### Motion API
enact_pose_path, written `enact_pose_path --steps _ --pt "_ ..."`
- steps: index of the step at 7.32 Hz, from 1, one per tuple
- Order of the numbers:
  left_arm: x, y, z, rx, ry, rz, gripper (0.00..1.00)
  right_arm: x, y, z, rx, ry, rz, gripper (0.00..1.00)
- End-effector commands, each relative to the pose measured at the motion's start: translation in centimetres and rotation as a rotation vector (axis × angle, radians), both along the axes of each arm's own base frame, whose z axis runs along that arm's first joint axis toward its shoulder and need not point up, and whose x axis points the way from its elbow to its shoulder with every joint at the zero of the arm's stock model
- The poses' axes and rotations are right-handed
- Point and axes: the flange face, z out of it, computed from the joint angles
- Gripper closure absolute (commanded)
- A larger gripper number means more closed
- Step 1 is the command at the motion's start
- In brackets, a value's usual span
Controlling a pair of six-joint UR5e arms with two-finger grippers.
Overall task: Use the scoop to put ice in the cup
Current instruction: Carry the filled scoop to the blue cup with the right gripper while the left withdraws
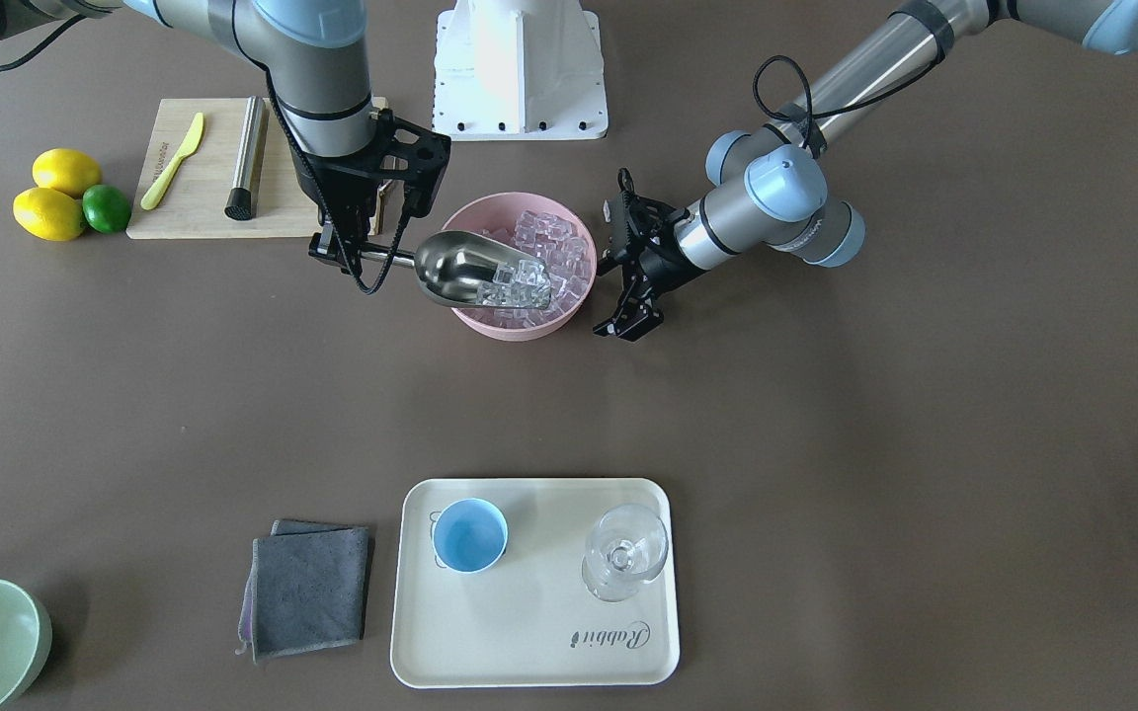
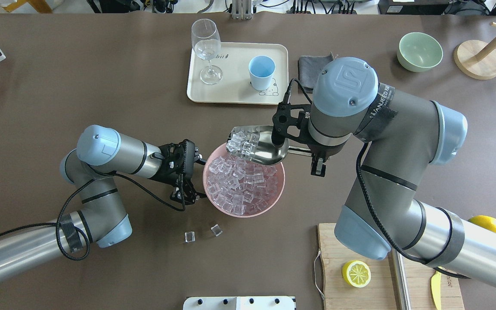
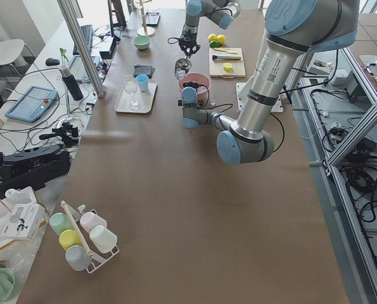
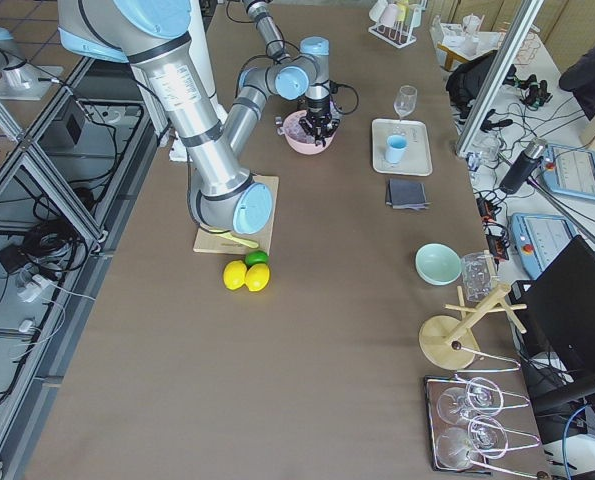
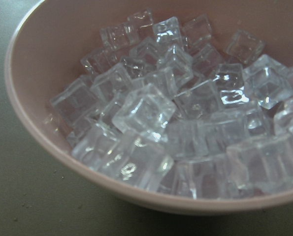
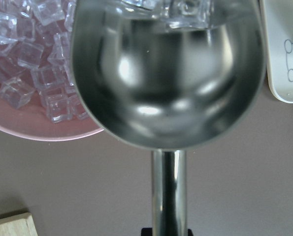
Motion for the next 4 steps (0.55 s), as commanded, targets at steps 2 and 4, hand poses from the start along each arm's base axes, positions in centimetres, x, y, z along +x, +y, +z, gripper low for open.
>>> enact_pose_path --steps 2,4 --pt "-1.7 -1.6 0.2 -0.004 -0.003 -0.023 0.02 1.9 -0.3 1.3 -0.178 -0.041 0.132 1.0" --pt "-3.8 -3.2 0.9 -0.018 -0.008 -0.015 0.02 3.2 -1.2 1.6 -0.307 -0.072 0.228 1.0"
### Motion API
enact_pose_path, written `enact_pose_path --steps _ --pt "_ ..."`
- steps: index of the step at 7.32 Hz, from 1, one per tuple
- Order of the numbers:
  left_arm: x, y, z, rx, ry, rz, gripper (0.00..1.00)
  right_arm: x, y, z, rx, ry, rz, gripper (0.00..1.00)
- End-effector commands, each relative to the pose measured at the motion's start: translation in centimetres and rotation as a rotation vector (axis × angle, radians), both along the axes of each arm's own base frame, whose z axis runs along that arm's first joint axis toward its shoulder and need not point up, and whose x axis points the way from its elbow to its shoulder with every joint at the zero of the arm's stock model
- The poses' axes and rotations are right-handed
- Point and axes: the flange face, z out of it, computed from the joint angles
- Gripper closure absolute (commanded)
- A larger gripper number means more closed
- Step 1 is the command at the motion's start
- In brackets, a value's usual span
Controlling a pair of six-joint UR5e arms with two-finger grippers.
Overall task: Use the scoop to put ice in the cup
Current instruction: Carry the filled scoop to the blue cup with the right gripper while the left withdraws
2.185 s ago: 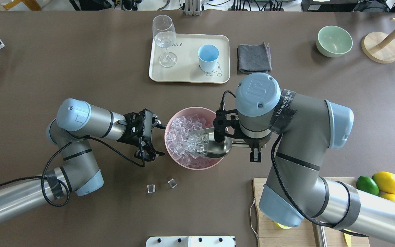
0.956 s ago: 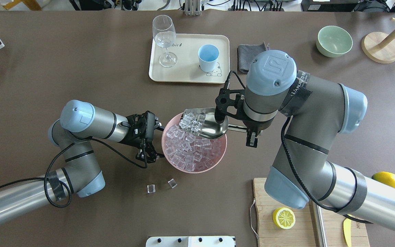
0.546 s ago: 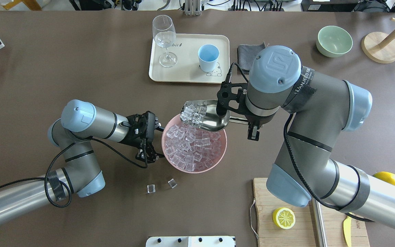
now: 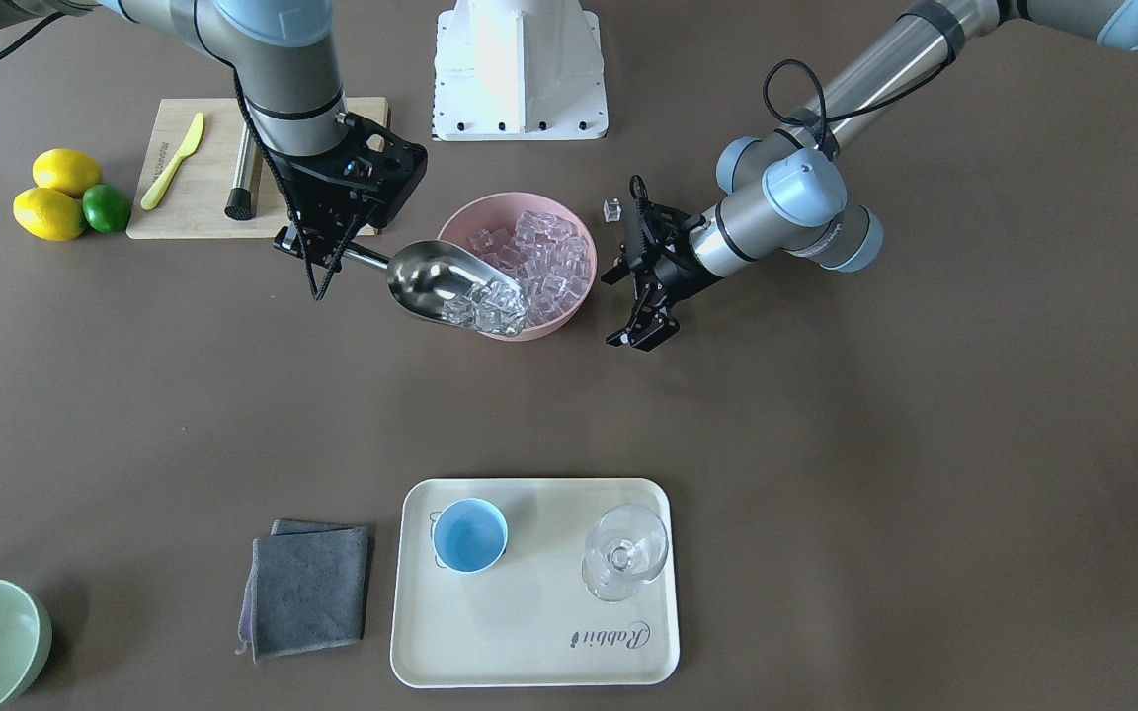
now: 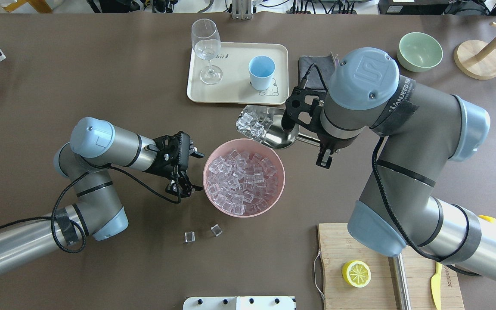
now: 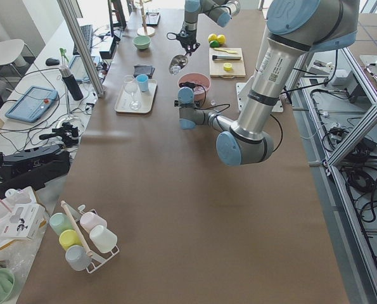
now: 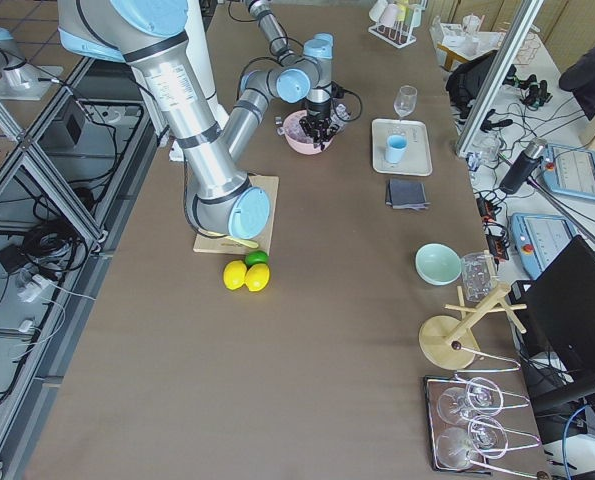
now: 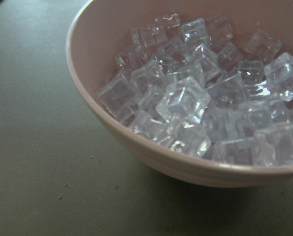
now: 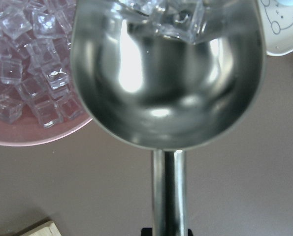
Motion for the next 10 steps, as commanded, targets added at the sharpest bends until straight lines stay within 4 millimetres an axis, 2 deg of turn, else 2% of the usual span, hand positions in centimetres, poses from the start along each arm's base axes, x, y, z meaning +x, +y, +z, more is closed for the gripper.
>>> enact_pose_path --steps 1,2,3,4,5,6,8,9,10 --pt "-3.4 -2.4 1.7 -0.023 -0.016 -0.006 0.02 1.8 -1.2 0.5 -0.261 -0.05 0.222 1.0" --pt "-5.2 -3.4 2.8 -0.031 -0.028 -0.033 0.02 1.9 -1.5 0.0 -0.252 -0.053 0.258 1.0" --pt "-6.6 -3.9 3.4 -0.05 -0.049 -0.053 0.02 2.3 -2.5 -0.7 -0.221 -0.098 0.397 1.0" --pt "-8.9 -4.7 3.7 -0.081 -0.088 -0.082 0.02 2.6 -3.6 -0.5 -0.184 -0.182 0.581 1.0" --pt "-12.1 -5.1 4.4 -0.133 -0.144 -0.116 0.02 2.6 -3.9 0.3 -0.188 -0.281 0.644 1.0" --pt "-15.3 -5.9 5.6 -0.213 -0.199 -0.11 0.02 1.9 -4.4 0.8 -0.2 -0.281 0.645 1.0" --pt "-22.4 -10.3 9.2 -0.531 -0.341 -0.087 0.02 0.5 -4.0 1.6 -0.297 -0.25 0.564 1.0" --pt "-25.0 -11.2 10.3 -0.591 -0.359 -0.116 0.02 0.1 -3.4 1.6 -0.375 -0.218 0.513 1.0" --pt "-26.7 -11.0 10.9 -0.607 -0.363 -0.142 0.02 -0.2 -3.4 1.3 -0.418 -0.158 0.516 1.0"
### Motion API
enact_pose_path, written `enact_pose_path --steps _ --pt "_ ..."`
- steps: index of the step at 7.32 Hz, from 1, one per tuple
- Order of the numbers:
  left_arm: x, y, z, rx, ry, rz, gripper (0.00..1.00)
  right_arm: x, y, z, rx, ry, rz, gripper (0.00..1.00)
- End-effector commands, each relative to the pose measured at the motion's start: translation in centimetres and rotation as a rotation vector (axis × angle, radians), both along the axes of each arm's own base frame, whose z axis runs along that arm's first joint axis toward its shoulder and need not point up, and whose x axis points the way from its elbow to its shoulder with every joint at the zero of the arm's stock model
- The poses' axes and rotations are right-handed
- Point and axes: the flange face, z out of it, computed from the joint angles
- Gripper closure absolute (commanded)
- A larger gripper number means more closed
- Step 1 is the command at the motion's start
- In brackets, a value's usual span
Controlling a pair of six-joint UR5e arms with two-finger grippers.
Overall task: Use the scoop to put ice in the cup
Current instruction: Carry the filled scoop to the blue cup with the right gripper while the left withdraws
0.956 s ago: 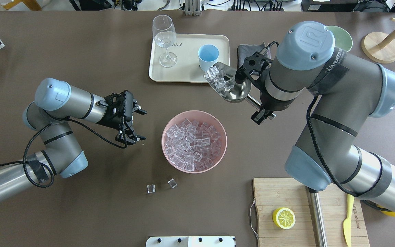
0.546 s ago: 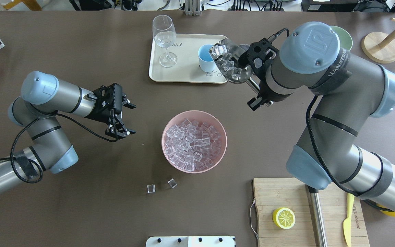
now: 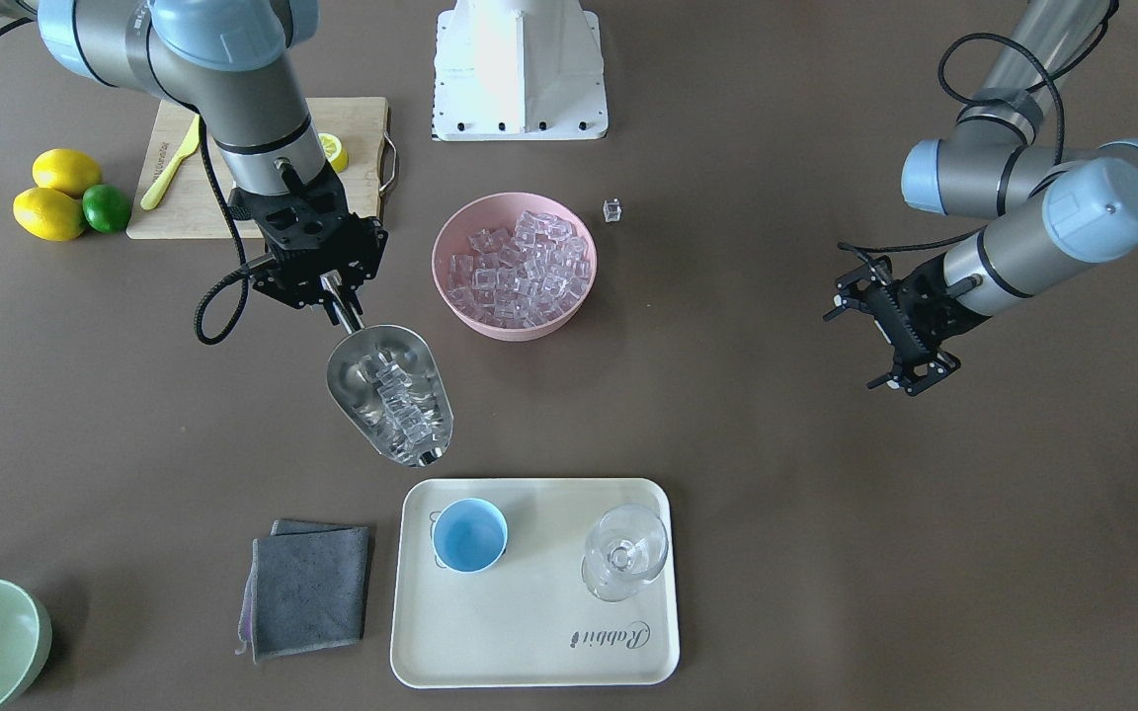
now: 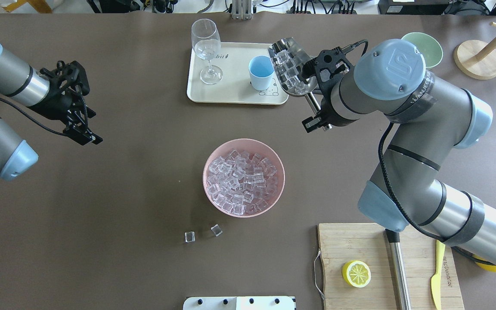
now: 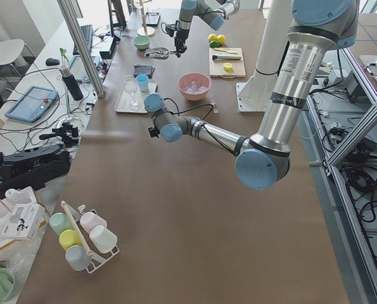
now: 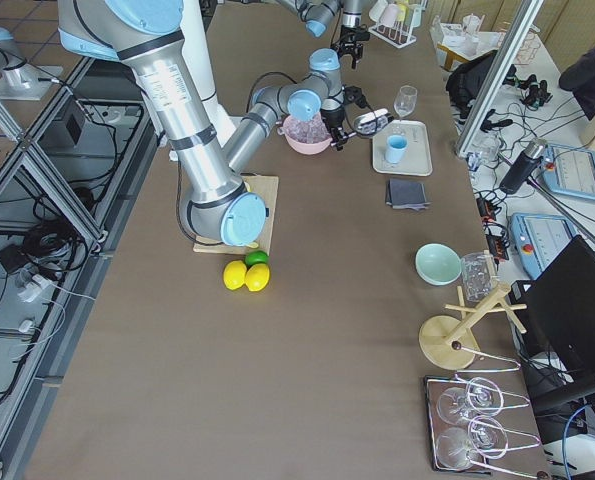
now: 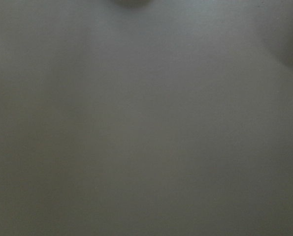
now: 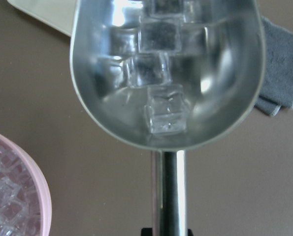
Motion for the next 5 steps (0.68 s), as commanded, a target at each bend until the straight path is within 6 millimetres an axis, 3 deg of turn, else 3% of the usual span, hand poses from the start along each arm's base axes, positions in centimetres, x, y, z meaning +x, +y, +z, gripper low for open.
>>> enact_pose_path --steps 1,3,4,5 --pt "-6.7 -1.2 4.0 -0.179 -0.087 -0.089 0.02 -1.3 0.9 -1.0 -0.207 0.048 -0.104 1.0" --pt "-10.2 -1.8 6.5 -0.265 -0.149 -0.156 0.02 -1.4 -2.2 -2.1 -0.406 -0.064 -0.214 1.0" --pt "-11.3 -1.6 7.8 -0.29 -0.182 -0.183 0.02 -1.6 -5.2 -2.5 -0.456 -0.088 -0.224 1.0" --pt "-13.3 -1.4 9.2 -0.312 -0.193 -0.214 0.02 -2.3 -6.2 -3.2 -0.462 -0.091 -0.225 1.0"
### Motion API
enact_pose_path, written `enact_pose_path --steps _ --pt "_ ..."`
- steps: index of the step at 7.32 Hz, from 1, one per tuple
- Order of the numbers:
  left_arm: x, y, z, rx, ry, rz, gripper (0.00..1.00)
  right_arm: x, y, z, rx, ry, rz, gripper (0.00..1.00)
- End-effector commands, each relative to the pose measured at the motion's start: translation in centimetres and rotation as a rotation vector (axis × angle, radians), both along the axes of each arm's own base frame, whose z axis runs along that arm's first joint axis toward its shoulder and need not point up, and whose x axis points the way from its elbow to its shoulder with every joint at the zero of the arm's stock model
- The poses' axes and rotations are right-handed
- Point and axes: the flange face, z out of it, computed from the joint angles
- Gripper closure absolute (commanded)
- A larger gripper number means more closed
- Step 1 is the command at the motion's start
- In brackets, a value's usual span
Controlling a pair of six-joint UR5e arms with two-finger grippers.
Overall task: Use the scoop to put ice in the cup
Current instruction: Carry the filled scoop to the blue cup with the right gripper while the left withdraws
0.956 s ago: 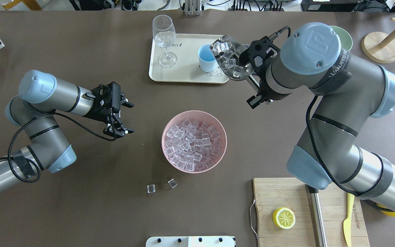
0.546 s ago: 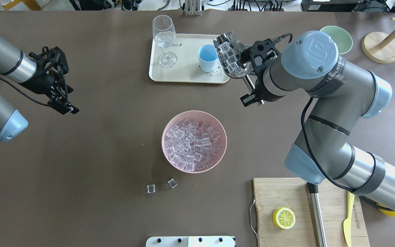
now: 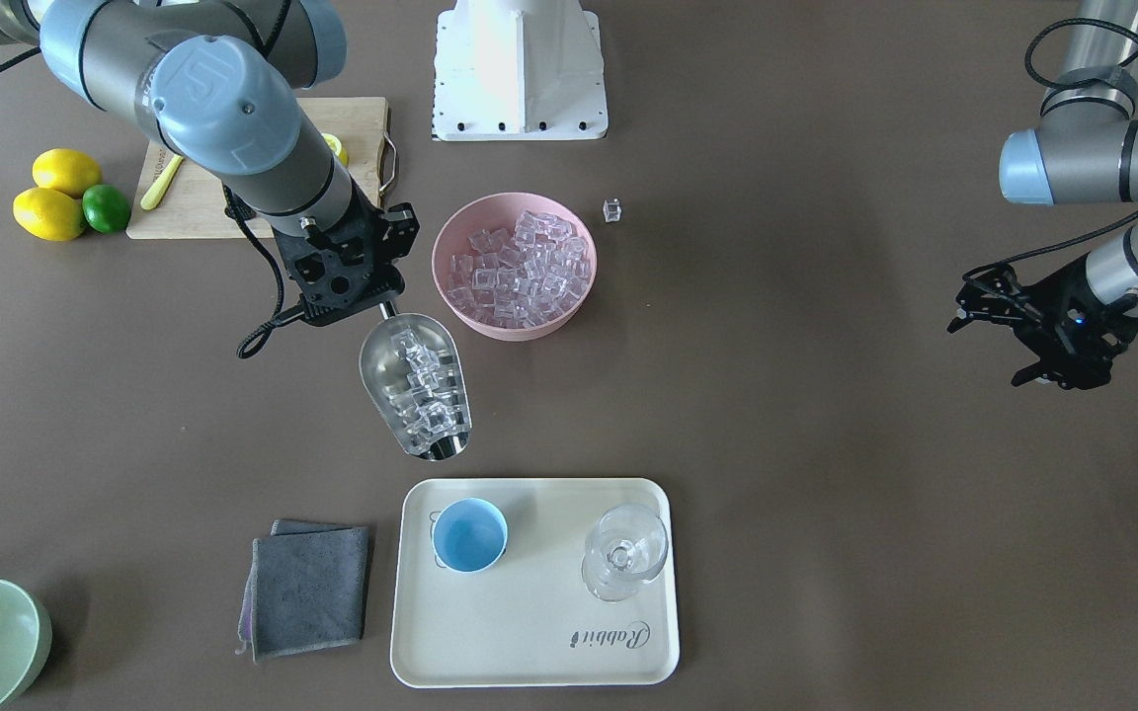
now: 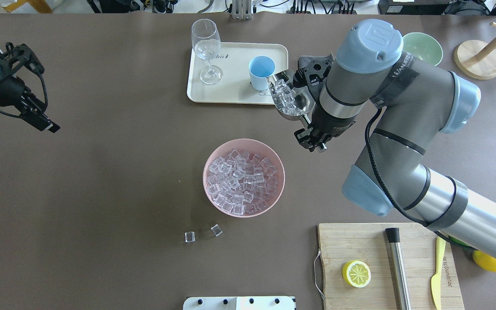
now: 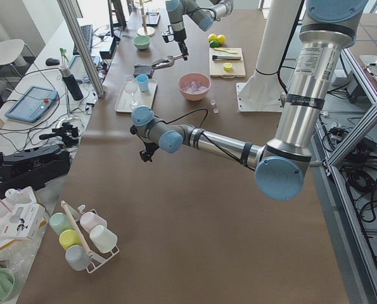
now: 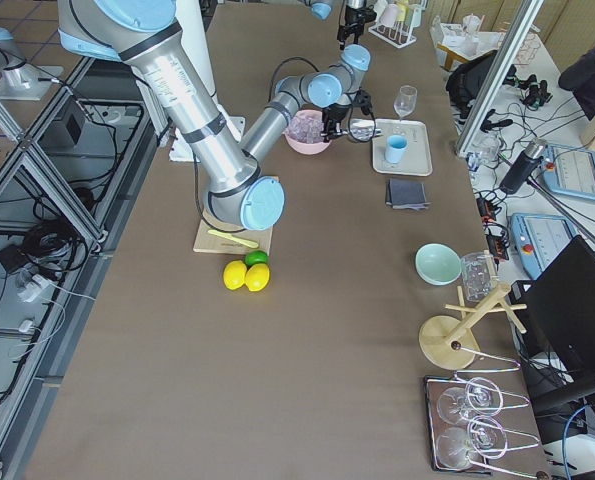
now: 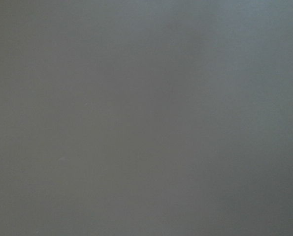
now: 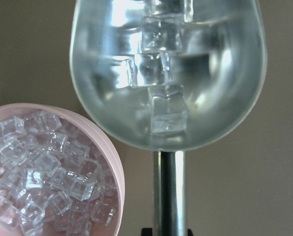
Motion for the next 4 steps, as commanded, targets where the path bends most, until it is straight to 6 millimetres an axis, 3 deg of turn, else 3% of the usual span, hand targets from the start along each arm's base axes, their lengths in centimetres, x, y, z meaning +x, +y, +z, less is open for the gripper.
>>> enact_pose_path --steps 1,3,4 --pt "-4.1 0.4 3.3 -0.062 -0.047 -0.07 0.02 -0.2 -3.5 -1.9 -0.076 -0.04 -0.009 1.0" --pt "-4.4 0.4 3.8 -0.09 -0.064 -0.079 0.02 -0.6 -6.2 -4.4 -0.156 -0.096 -0.033 1.0" --pt "-4.4 0.4 3.9 -0.095 -0.067 -0.081 0.02 -1.5 -7.2 -4.5 -0.191 -0.096 -0.041 1.0"
